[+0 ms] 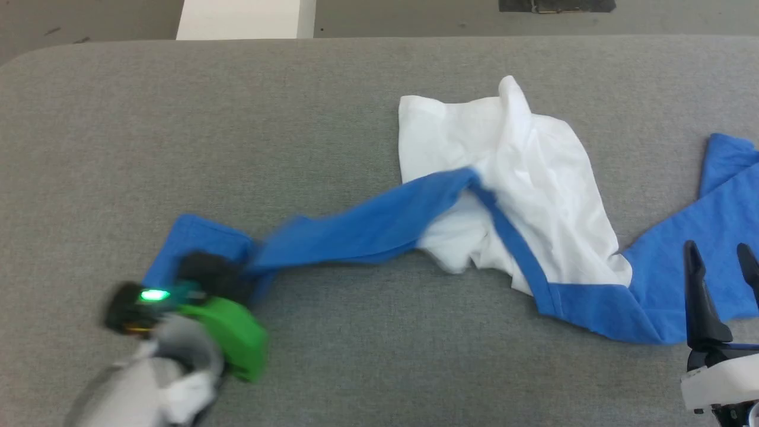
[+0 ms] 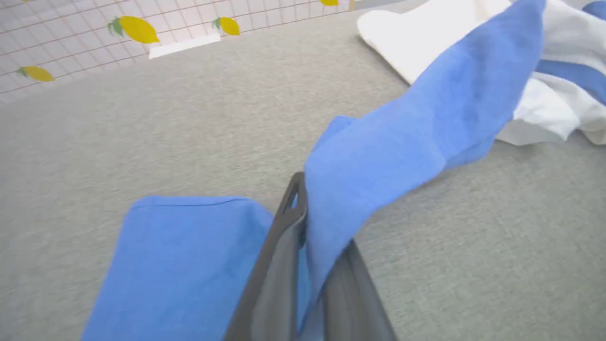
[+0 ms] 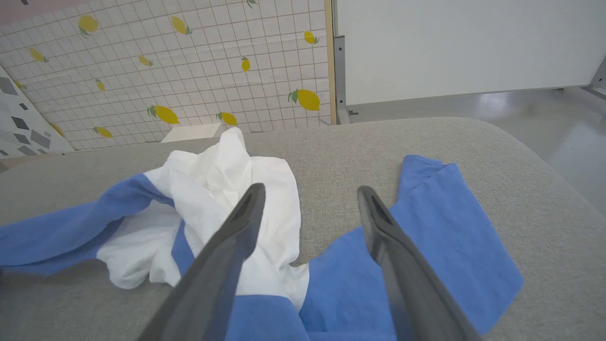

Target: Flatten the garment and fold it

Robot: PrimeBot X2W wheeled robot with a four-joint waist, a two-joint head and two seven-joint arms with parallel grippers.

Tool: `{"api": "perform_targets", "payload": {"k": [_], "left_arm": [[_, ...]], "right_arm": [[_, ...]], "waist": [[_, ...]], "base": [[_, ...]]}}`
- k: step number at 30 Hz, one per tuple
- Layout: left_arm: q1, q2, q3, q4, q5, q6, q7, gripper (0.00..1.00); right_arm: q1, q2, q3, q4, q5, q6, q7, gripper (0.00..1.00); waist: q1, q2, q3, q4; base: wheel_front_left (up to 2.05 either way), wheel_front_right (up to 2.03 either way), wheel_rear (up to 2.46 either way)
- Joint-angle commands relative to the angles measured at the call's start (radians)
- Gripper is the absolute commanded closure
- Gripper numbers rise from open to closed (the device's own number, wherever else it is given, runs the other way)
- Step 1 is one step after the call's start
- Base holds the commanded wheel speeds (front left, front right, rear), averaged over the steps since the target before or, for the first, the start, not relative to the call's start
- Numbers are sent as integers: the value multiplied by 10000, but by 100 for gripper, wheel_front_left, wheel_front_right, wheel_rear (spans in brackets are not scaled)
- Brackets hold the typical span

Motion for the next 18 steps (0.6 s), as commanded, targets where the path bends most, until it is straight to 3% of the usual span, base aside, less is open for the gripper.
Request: {"api": "perform_targets", "payload": {"k": [1,6,10,12,13,14,15,18], "left_arm": [[314,424,532,-504,-186,368,-67,100],[1612,1490,2680,-2446,-788,1739,88,100],[2690,2156,3665,-2332,-752,2234,-21,100],[3009,2103,3725,-2094,-784,2364,-46,100],[3083,1983,3728,-2054,-863,2412,-84,84],[3165,1803,3671,-1977,-957,2436,-144,19],[3200,1645,3600,-1915,-995,2442,-252,0],[3128,927,3443,-1849,-1279,2385,-907,0]], "right_arm": [[46,-1,-25,-64,50,-13,18,0],[77,-1,-34,-40,146,-13,53,0],[27,-1,65,27,134,-13,144,0],[-28,-1,113,61,112,-13,171,0],[-46,-1,118,77,108,-13,181,0],[-53,-1,119,98,96,-13,207,0],[-53,-1,123,118,78,-13,245,0],[-37,-1,163,161,25,-13,366,0]], "waist": [[0,0,-12,98],[0,0,106,245],[0,0,212,303],[0,0,228,292],[0,0,222,294],[0,0,213,299],[0,0,204,304],[0,0,150,316]], "base": [[0,0,0],[0,0,0],[0,0,0],[0,0,0],[0,0,0],[0,0,0],[0,0,0],[0,0,0]]}}
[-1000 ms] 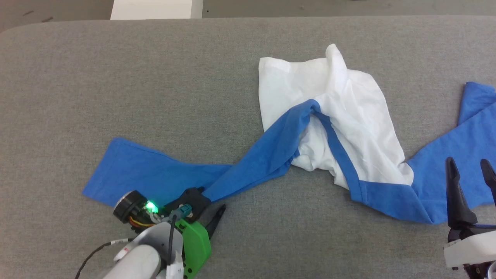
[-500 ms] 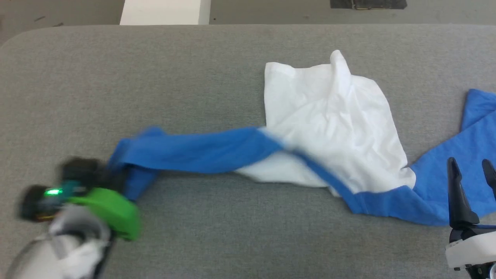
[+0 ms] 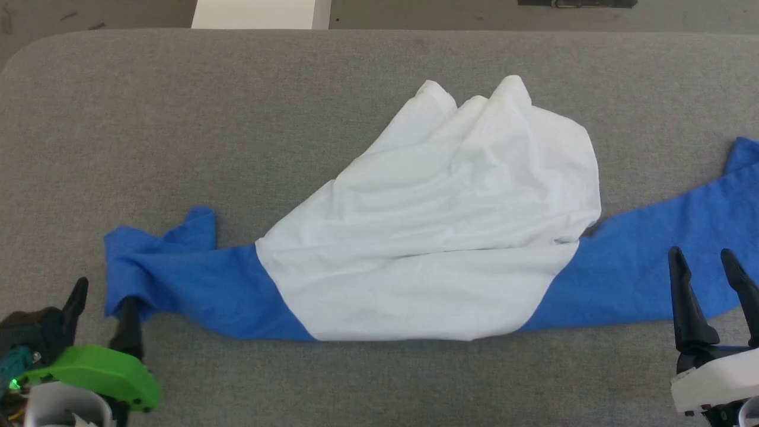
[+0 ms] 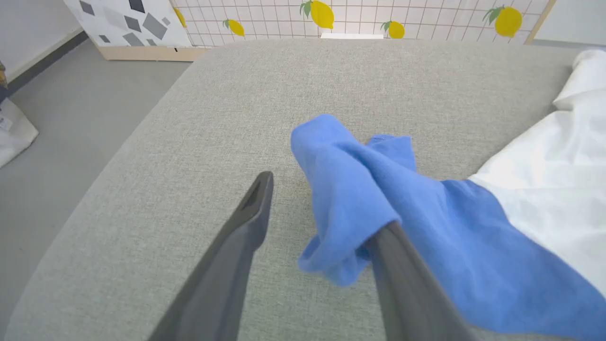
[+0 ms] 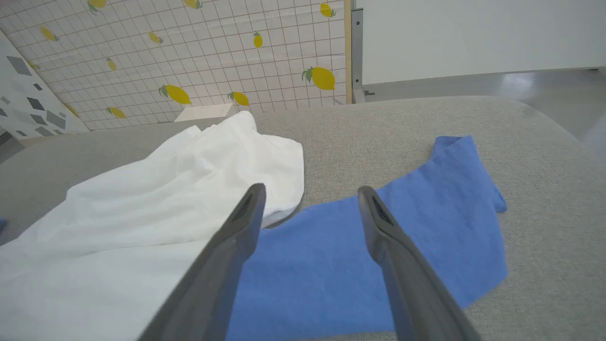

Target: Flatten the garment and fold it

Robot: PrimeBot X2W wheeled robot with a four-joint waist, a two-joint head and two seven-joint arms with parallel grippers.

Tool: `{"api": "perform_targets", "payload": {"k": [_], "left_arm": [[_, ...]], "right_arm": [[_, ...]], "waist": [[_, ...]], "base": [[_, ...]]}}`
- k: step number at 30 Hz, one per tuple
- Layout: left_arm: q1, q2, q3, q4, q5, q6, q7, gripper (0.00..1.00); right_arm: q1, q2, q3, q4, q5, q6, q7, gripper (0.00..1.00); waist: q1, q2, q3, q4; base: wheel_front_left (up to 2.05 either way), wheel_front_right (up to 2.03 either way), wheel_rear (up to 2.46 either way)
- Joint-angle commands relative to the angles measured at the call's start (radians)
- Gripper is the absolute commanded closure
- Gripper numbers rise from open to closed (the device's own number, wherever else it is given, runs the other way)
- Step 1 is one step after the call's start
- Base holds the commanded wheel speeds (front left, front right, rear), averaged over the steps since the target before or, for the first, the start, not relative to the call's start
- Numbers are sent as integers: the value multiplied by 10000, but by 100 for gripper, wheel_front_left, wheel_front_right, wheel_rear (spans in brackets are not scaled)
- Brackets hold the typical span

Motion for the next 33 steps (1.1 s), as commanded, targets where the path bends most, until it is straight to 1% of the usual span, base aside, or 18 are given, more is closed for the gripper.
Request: {"api": "perform_targets", "payload": {"k": [1,3,4,5,7,9,12,15,18,19,20,21,25,27,29,33], "left_arm": [[-54,-456,12,-163,-297,-47,-433,0],[-144,-1000,53,-589,-697,-266,-1097,0],[-173,-1175,76,-834,-791,-369,-1427,0],[-229,-1392,88,-1200,-802,-427,-1863,0],[-250,-1674,25,-1755,-618,-492,-2381,0],[-260,-1896,-182,-2167,-175,-527,-2633,0],[-271,-2213,-563,-2412,618,-493,-2780,0],[-300,-2679,-1027,-2294,1066,-565,-2824,0],[-370,-2893,-1296,-1958,1364,-726,-2837,0],[-422,-2939,-1370,-1843,1490,-786,-2839,0],[-574,-3064,-1465,-1646,1786,-888,-2841,0],[-622,-3080,-1510,-1579,1908,-930,-2842,0],[-799,-3194,-1682,-1394,2216,-1092,-2843,0],[-870,-3278,-1775,-1312,2274,-1186,-2843,0],[-934,-3354,-1896,-1206,2319,-1285,-2843,0],[-1104,-3534,-2141,-984,2366,-1476,-2844,0]], "right_arm": [[-36,-3,8,19,-41,-15,43,0],[-27,-3,-15,15,-46,-15,93,0],[-23,-3,-23,8,-49,-15,115,0],[-20,-3,-28,-1,-50,-15,141,0],[-41,-3,26,-31,-83,-15,218,0],[-151,-3,60,-65,-108,-15,356,0],[-581,-3,179,-145,-267,-15,793,0],[-1417,-18,372,-247,-669,-15,1590,0],[-2348,-292,557,-66,-868,-15,2664,0],[-2713,-505,643,91,-889,-15,3169,0],[-3611,-1092,839,693,-926,-15,4461,0],[-3904,-1319,977,975,-898,-15,4952,0],[-4796,-2004,1425,2064,-793,-15,6367,0],[-5115,-2312,1680,2555,-780,-15,6836,0],[-5374,-2477,1829,3058,-756,-15,7148,0],[-5640,-2566,1906,4084,-760,-15,7561,0]], "waist": [[0,0,-44,20],[0,0,-96,54],[0,0,-109,71],[0,0,-119,97],[0,0,-114,154],[0,0,-88,208],[0,0,-26,269],[0,0,101,358],[0,0,246,443],[0,0,321,499],[0,0,504,660],[0,0,568,726],[0,0,808,1012],[0,0,938,1153],[0,0,1070,1282],[0,0,1296,1551]], "base": [[0,0,0],[0,0,0],[0,0,0],[0,0,0],[0,0,0],[0,0,0],[0,0,0],[0,0,0],[0,0,0],[0,0,0],[0,0,0],[0,0,0],[0,0,0],[0,0,0],[0,0,0],[0,0,0]]}}
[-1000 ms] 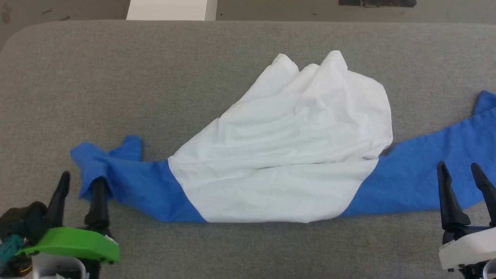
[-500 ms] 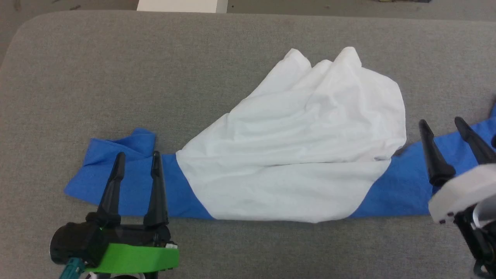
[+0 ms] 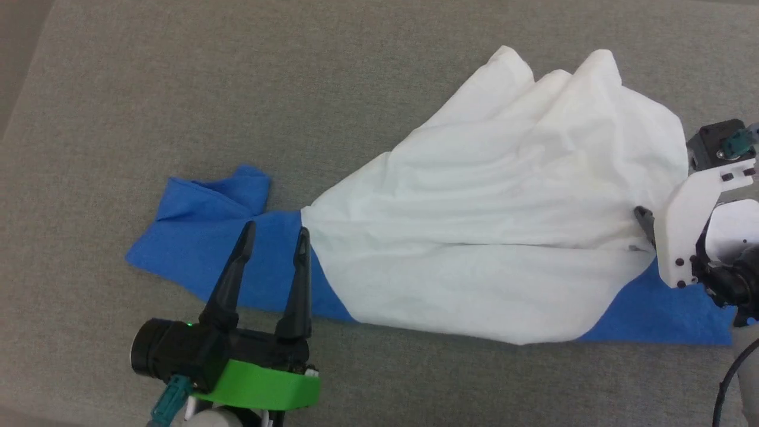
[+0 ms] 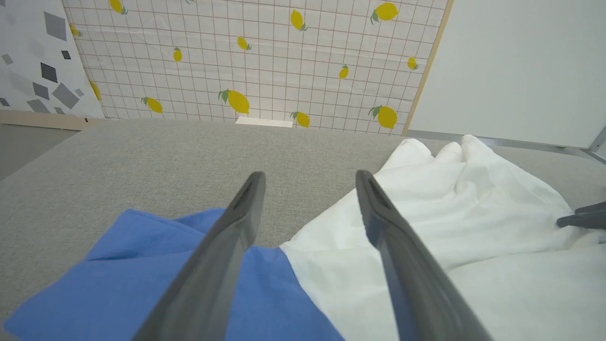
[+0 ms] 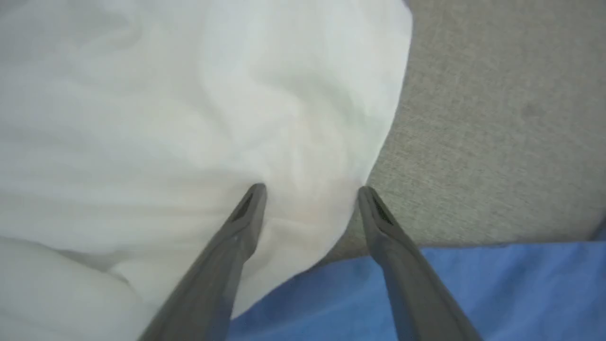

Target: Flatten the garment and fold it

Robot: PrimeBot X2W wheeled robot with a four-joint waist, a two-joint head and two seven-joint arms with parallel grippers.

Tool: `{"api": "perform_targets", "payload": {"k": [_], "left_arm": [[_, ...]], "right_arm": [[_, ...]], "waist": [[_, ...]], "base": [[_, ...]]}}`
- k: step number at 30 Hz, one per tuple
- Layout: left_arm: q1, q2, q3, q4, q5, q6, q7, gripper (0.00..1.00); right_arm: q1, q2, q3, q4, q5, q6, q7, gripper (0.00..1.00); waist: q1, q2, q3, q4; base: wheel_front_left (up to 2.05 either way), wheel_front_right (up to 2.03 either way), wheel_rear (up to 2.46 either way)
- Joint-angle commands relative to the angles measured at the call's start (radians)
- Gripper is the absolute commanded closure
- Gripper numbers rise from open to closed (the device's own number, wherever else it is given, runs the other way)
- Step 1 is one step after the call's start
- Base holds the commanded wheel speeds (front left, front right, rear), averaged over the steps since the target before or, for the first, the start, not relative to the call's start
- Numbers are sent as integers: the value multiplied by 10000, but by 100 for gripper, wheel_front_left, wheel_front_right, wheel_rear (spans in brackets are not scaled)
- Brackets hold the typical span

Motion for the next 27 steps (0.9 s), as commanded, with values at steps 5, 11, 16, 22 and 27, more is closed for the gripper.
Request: {"api": "perform_targets", "payload": {"k": [5,11,16,22,27], "left_arm": [[-309,-261,-148,212,78,-198,-46,0],[-305,-409,-134,302,109,-297,-47,0],[-375,-640,-204,368,112,-452,-47,0],[-520,-932,-240,489,122,-682,-47,0],[-696,-1184,-272,676,112,-934,-47,0]], "right_arm": [[-288,235,-266,969,102,-15,29,100],[-1253,19,-317,488,327,-15,-595,100],[-3246,-635,-69,-55,344,-15,-834,100],[-6147,-1052,988,335,163,-15,-1321,100],[-7598,-1141,1987,1462,-558,-15,-1883,100]], "waist": [[0,0,399,508],[0,0,431,695],[0,0,597,918],[0,0,1011,1218],[0,0,1338,1532]], "base": [[0,0,0],[0,0,0],[0,0,0],[0,0,0],[0,0,0]]}}
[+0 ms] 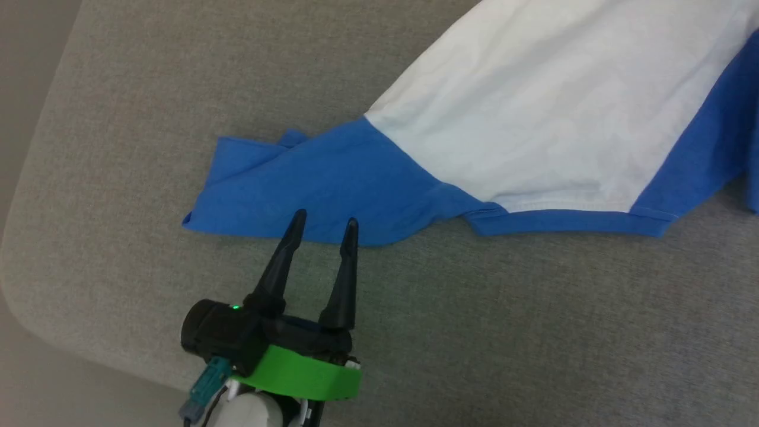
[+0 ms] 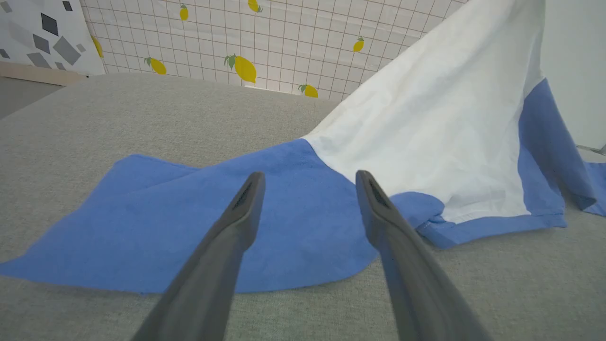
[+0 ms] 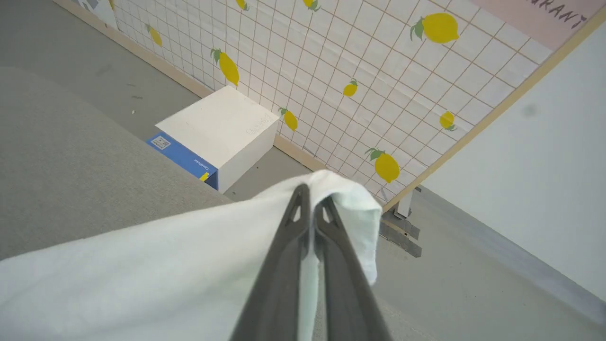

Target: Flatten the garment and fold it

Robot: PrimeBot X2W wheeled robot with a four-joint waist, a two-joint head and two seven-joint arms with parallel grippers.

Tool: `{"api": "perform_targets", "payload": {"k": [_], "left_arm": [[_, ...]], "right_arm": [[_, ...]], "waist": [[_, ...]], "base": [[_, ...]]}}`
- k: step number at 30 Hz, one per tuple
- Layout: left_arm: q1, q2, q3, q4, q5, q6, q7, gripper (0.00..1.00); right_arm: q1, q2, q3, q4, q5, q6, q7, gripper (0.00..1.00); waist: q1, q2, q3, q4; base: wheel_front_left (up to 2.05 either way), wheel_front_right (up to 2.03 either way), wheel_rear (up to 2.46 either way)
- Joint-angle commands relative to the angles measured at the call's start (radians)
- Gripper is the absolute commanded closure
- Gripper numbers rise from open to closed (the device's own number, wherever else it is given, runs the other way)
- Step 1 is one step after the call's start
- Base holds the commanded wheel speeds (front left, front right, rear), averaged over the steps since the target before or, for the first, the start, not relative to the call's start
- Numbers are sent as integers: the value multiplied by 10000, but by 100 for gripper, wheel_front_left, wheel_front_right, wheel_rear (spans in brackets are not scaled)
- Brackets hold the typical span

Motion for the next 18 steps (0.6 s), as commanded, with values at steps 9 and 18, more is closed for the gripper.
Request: {"api": "perform_targets", "payload": {"k": [9,18], "left_arm": [[-439,-343,-204,417,68,-424,-47,0],[-606,-403,10,658,259,-608,-47,0]], "right_arm": [[20,51,172,2438,-957,-15,-1398,0],[608,362,-657,2899,-808,-15,-2424,0]], "waist": [[-1,0,469,617],[-1,0,6,-61]], "base": [[0,0,0],[0,0,0]]}}
